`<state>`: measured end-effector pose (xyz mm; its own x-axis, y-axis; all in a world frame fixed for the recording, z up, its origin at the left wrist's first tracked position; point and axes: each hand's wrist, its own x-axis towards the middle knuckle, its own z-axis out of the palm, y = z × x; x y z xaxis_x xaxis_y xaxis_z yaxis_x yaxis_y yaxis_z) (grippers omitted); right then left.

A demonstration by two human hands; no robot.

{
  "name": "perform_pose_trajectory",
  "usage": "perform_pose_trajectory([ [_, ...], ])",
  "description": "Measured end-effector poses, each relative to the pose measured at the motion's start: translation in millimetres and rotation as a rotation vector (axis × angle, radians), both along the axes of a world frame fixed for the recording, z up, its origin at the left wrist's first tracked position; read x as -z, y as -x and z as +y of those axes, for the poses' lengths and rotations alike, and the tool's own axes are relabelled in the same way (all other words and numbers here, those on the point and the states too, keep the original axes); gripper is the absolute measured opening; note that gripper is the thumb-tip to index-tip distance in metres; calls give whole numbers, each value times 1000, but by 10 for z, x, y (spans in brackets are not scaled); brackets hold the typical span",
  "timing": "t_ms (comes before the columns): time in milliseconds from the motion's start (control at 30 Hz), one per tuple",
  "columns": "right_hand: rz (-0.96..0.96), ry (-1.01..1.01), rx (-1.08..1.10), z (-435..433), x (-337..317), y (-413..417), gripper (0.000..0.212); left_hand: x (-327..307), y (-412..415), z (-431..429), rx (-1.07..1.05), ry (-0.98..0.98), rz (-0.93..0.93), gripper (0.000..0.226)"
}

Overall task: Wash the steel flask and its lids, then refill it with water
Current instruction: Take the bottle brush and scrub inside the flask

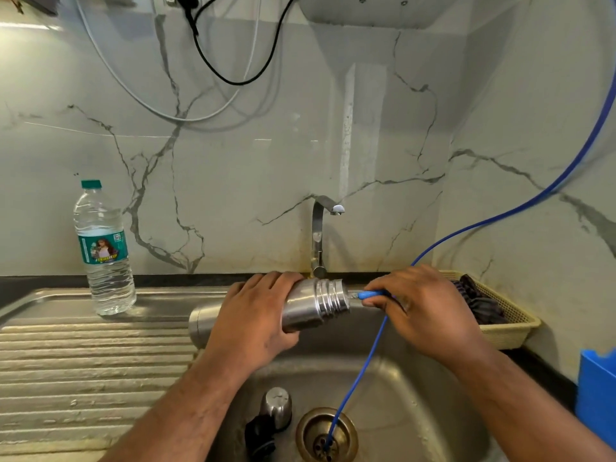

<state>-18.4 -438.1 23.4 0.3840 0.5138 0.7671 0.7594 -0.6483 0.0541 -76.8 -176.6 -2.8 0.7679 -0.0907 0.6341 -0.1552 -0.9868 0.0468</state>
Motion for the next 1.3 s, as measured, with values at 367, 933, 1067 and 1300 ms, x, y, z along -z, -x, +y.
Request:
perform_pose_trajectory([
  [367,350,44,58,6,34,31,35,47,13,-138,5,-114,-117,98],
  [933,-108,218,177,62,168,21,12,-142,55,20,51,31,-4,113],
  [1067,-88,187,151,132,195,97,10,-30,99,-57,44,71,322,108],
  [1300,51,46,280,134,256,8,21,45,-26,-185,112,-53,6,97],
])
